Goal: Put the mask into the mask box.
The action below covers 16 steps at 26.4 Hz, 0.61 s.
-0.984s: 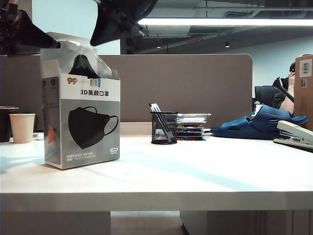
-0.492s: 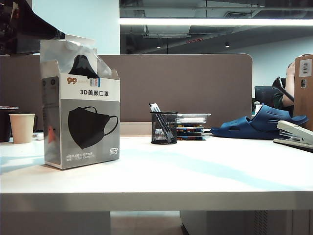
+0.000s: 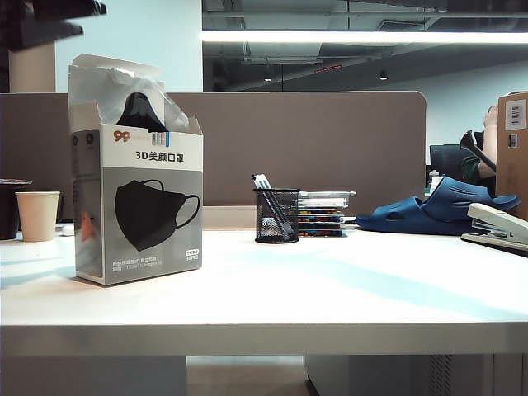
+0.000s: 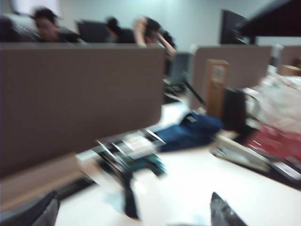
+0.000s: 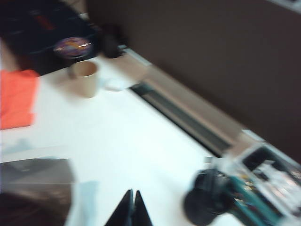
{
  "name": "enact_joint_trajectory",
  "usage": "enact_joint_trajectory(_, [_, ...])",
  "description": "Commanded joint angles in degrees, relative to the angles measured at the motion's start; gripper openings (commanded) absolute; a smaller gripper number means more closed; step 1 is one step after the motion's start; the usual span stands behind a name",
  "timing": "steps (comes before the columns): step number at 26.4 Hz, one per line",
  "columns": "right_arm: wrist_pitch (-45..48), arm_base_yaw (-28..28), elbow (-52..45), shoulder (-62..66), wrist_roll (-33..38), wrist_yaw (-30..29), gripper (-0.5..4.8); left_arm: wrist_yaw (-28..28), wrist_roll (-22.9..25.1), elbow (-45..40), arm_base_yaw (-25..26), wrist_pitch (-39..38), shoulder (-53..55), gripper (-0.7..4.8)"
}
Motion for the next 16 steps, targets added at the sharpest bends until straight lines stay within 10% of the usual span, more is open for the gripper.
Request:
enact_joint_trajectory(1, [1.0, -2.5, 0.3, -2.6, -0.5, 1.5, -0.02, -9.3, -0.2, 0.0, 0.6, 2.4, -2.3, 3.89])
enact_joint_trajectory(6, [-0.4, -9.6, 0.3, -7.0, -0.3, 1.4, -0.03, -12.0, -1.2, 0.0, 4.7, 2.5, -6.5, 0.75])
enact_joint_trajectory(16, [-6.4, -23.9, 0.1, -17.0, 4.7, 1.0, -0.03, -12.0, -3.4, 0.0, 2.8, -9.2, -13.7, -0.06])
